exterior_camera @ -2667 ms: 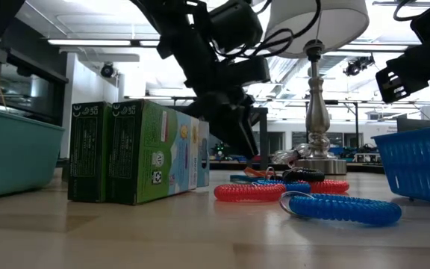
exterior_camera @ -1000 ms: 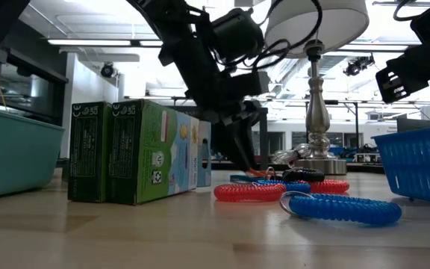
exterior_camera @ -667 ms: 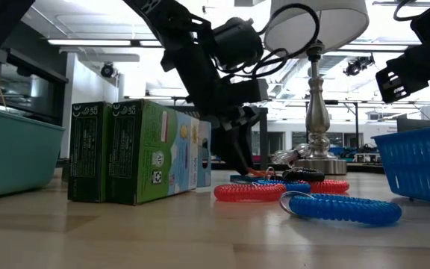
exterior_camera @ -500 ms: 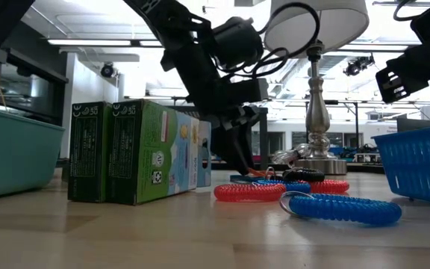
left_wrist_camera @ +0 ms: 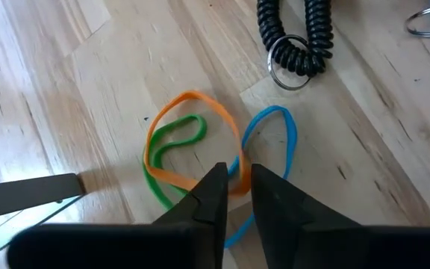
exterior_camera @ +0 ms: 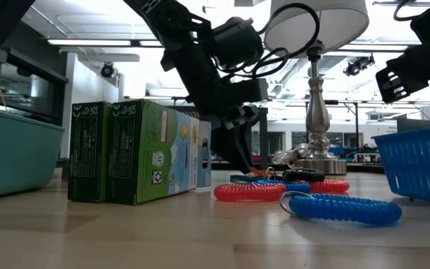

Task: Pick & Place Office Desk Supplies
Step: Put the orange rubber band into the green bin, then put the blue rubber band into the green bin

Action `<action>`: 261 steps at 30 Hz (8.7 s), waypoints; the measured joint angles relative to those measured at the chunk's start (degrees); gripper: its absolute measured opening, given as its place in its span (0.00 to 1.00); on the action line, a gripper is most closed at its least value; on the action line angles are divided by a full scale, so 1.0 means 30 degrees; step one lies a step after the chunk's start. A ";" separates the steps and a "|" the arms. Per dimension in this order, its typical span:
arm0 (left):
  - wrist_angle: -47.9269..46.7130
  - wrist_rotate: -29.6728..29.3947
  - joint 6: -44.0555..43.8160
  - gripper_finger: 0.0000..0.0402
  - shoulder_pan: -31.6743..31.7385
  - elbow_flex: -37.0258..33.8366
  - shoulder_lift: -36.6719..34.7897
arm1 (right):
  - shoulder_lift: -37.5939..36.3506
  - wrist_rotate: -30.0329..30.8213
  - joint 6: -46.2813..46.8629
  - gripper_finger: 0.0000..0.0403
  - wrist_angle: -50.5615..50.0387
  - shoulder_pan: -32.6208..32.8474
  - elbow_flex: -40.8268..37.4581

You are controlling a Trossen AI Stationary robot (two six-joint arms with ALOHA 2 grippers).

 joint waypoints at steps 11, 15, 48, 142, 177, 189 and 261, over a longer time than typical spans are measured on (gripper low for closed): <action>-0.0007 -0.0019 -0.0211 0.01 0.0015 0.0000 0.0000 | -0.0004 -0.0005 0.0000 0.23 0.0006 0.0000 -0.0004; -0.0007 -0.0019 -0.0211 0.00 0.0015 0.0000 0.0000 | 0.0004 -0.0005 0.0000 0.23 0.0007 0.0000 0.0004; -0.4839 -0.4583 -0.3664 0.00 -0.1654 0.0007 -0.5387 | -0.0004 -0.0005 0.0000 0.23 0.0007 0.0000 -0.0004; -1.3140 -0.7795 -2.2682 0.18 -0.9444 -0.0036 -0.6594 | 0.0004 0.0000 0.0000 0.23 0.0000 0.0000 0.0002; -0.4307 -0.3226 -0.9047 0.18 -0.1489 0.1449 -0.3565 | -0.0004 0.0012 0.0000 0.23 0.0044 0.0000 0.0001; -0.4676 -0.3293 -0.6845 0.18 -0.1486 0.3818 -0.0181 | 0.0180 0.0004 0.0000 0.23 0.0062 0.0000 -0.0004; -0.5842 0.0710 -0.3300 0.15 0.0000 0.3803 0.1872 | 0.0463 0.0002 0.0000 0.23 0.0138 0.0000 -0.0002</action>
